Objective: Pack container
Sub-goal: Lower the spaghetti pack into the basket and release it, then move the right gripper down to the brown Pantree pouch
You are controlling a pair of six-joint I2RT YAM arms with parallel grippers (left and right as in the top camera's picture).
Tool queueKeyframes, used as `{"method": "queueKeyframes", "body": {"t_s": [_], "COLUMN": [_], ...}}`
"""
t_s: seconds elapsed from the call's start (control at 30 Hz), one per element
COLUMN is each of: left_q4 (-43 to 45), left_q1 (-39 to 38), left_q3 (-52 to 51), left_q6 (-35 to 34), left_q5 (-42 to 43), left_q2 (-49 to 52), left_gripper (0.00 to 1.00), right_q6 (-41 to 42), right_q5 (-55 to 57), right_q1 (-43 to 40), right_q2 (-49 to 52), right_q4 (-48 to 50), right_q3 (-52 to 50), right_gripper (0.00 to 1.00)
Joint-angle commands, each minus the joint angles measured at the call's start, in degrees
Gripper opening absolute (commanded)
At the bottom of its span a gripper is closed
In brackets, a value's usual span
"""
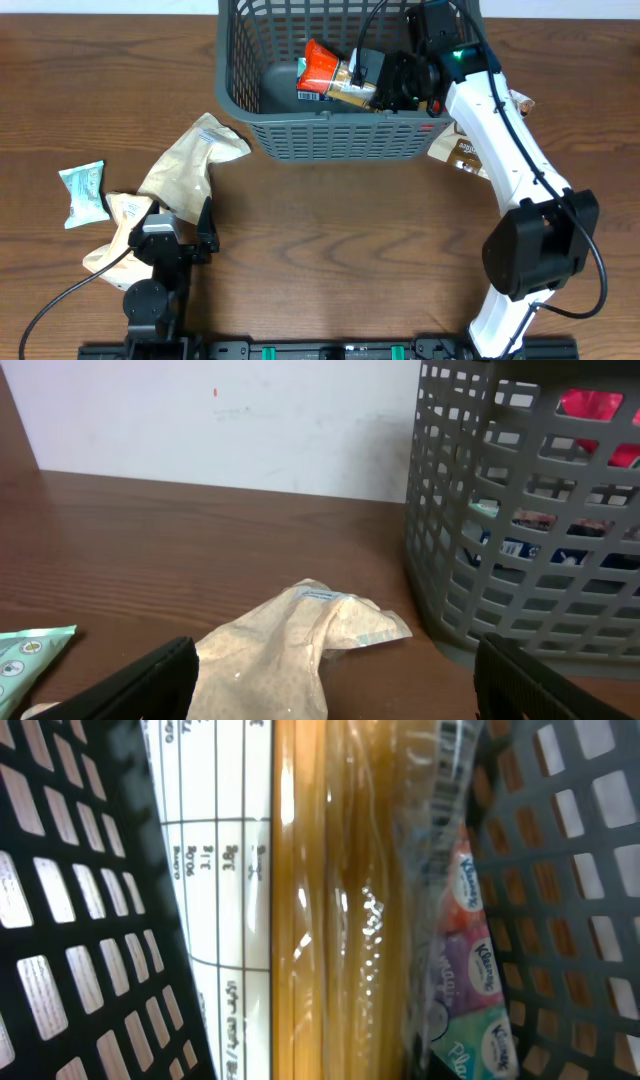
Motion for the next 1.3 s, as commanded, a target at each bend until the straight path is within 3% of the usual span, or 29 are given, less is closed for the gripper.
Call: {"method": "queueKeyframes", "body": {"t_s": [0.0, 0.07, 0.1, 0.43, 0.6, 0.83, 0.97, 1.13, 1.27], "left_q4": [0.44, 0.44, 0.44, 0.42, 0.42, -0.42, -0.42, -0.42, -0.42], "left_q1": [-0.28, -0.28, -0.28, -0.28, -0.28, -0.28, -0.28, -0.28, -0.28], "left_q3": [-0.83, -0.83, -0.83, -0.83, -0.83, -0.83, -0.83, -0.83, -0.83], "left_q6": [-0.13, -0.13, -0.13, -0.13, -0.13, -0.11, -0.13, -0.13, -0.13], "left_q5": [0.17, 0.17, 0.17, 0.17, 0.17, 0.15, 0.15, 0.15, 0.15], "left_q2": [0.0, 0.0, 0.0, 0.0, 0.0, 0.0, 0.0, 0.0, 0.0], "left_gripper": [0.81, 0.81, 0.81, 0.81, 0.81, 0.81, 0.81, 0.81, 0.81], "right_q6": [0.66, 3.3, 3.74, 4.11, 7.85, 11.15, 11.74, 22.21, 40.35], "right_q5": [-2.05, -0.76, -0.74, -0.79, -0.83, -2.08, -2.01, 3.02, 20.59], "right_q1": [-0.57, -0.57, -0.57, -1.07, -2.34, -5.14, -7.15, -10.73, -14.43], "right_q2": [-2.23, -2.29, -2.32, -2.69, -2.95, -5.18, -7.56, -10.93, -12.2], "right_q4": [2.14, 4.33, 4.98, 6.56, 6.58, 7.08, 9.55, 18.1, 24.0], "right_q3": [1.46, 1.49, 1.49, 5.11, 9.77, 16.13, 18.38, 18.6, 18.6], "right_gripper": [0.54, 0.89, 0.9, 0.91, 0.97, 0.98, 0.89, 0.89, 0.94]}}
